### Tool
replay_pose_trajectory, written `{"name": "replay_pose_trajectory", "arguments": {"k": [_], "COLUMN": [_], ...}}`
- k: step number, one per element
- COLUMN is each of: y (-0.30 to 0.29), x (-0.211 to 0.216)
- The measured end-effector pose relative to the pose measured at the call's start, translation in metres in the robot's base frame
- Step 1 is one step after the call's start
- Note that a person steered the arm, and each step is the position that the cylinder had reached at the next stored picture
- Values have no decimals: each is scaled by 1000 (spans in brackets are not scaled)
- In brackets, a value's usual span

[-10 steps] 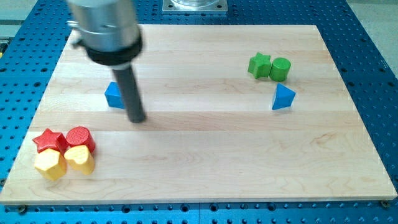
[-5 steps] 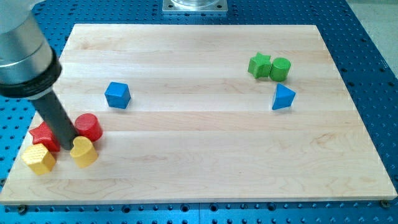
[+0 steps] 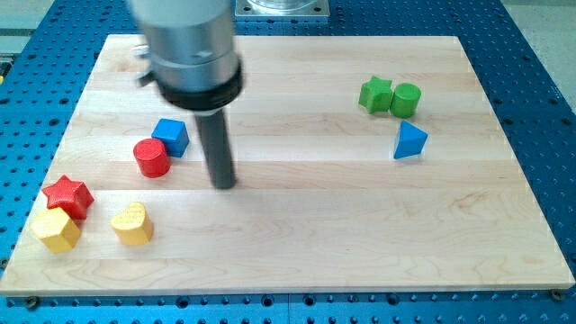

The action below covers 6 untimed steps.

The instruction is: Slide the red circle above the red star

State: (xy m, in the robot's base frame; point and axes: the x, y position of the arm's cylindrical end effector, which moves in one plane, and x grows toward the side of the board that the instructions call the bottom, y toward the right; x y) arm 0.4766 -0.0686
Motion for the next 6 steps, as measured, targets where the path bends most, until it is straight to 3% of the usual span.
{"name": "replay_pose_trajectory", "arguments": {"k": [1,2,3,4,5,6], "y": [-62,-141,-129,-148,-196,-164], "x": [-17,4,-24,-81,-46,-35]}}
